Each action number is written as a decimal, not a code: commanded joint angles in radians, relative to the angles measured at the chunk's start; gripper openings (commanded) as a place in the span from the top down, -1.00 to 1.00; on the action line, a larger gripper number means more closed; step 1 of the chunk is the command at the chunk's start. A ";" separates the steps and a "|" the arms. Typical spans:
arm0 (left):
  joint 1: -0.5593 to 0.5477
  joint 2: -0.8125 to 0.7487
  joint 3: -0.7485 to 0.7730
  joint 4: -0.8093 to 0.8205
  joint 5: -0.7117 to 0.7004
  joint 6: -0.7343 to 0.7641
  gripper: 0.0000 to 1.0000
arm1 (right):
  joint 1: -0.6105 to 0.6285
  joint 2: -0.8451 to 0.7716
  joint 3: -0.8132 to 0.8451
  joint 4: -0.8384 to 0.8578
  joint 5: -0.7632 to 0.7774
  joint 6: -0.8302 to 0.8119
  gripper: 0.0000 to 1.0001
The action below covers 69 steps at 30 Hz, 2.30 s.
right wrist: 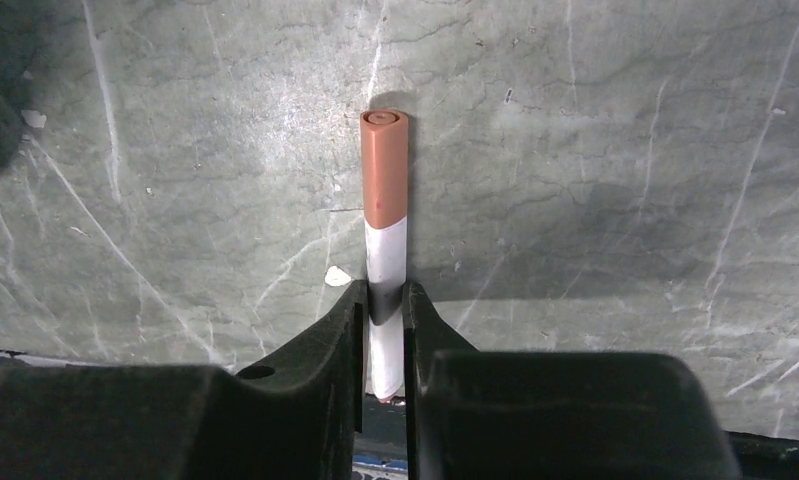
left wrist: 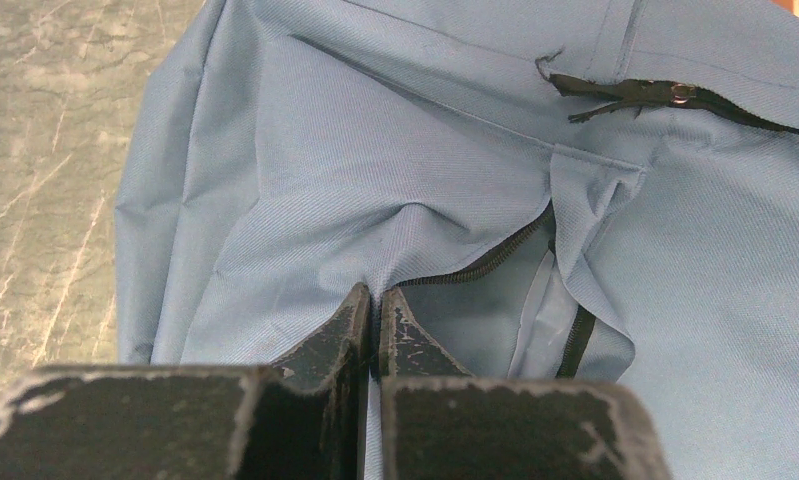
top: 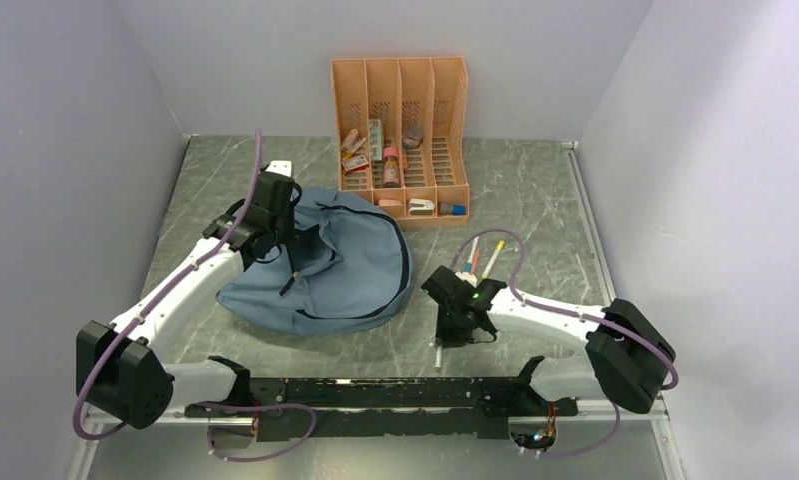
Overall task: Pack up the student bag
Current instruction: Pick up the stationery from the center of the board, then place the stationery in the student bag.
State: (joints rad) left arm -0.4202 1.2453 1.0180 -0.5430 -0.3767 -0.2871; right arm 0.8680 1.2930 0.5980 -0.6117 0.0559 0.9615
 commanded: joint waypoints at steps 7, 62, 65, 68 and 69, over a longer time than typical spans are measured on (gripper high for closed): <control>0.017 -0.020 0.024 0.053 -0.020 0.000 0.90 | 0.008 -0.069 0.183 -0.107 0.341 -0.093 1.00; 0.017 -0.034 0.020 0.055 -0.021 0.001 0.90 | 0.009 0.718 0.748 0.818 -0.517 0.139 1.00; 0.017 -0.034 0.021 0.055 -0.023 0.001 0.90 | 0.013 0.727 0.760 0.807 -0.527 0.139 1.00; 0.017 -0.034 0.021 0.055 -0.025 0.002 0.90 | 0.017 0.723 0.757 0.793 -0.531 0.133 1.00; 0.017 -0.033 0.021 0.055 -0.025 0.002 0.90 | 0.018 0.722 0.753 0.791 -0.533 0.134 1.00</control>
State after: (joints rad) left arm -0.4156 1.2358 1.0180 -0.5468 -0.3763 -0.2871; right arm 0.8642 1.9991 1.3373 0.2131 -0.4297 1.0954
